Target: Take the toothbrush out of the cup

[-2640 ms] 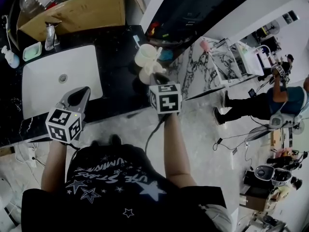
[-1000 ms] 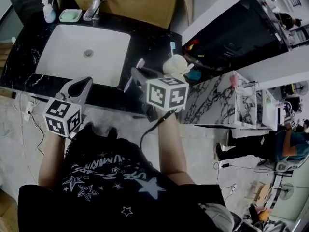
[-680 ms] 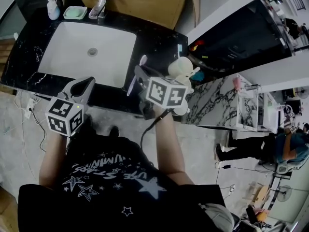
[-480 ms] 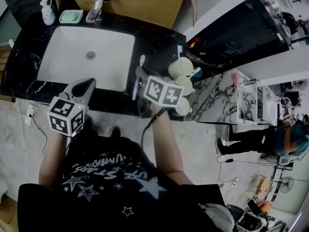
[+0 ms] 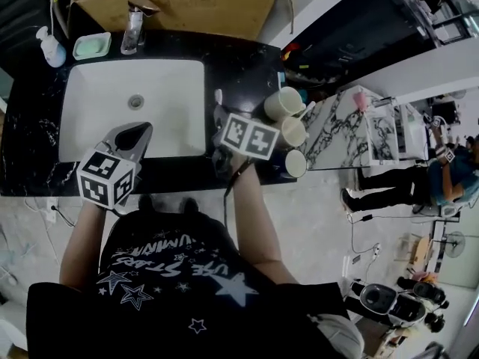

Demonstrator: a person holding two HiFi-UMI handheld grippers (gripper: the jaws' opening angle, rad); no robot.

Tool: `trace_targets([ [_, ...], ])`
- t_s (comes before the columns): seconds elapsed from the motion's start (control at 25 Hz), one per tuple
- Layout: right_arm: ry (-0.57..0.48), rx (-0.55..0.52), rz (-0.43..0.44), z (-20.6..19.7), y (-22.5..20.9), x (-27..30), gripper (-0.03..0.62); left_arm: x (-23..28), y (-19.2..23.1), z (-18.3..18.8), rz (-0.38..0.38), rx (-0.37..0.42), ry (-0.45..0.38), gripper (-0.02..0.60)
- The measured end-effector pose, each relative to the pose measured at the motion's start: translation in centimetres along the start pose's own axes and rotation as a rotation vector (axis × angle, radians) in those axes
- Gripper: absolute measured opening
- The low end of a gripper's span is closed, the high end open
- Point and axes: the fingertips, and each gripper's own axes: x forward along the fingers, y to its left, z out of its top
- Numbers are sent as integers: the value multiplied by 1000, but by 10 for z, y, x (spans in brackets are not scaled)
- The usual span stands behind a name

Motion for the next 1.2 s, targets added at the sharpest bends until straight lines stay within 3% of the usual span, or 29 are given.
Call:
trace_targets([
  [0.32, 25, 8, -149, -4, -9, 20, 32, 13, 25, 1, -90, 13, 25, 9],
  [0.72, 67, -82, -309, -10, -14, 28, 34, 13, 46, -5, -134, -4, 34, 9],
  [0.96, 70, -110, -349, -12, -14, 27, 34, 6, 55, -7, -144, -6, 33, 9],
  [1.2, 55, -132, -366, -7, -15, 18, 89, 1, 58, -8, -145, -8, 37, 9],
])
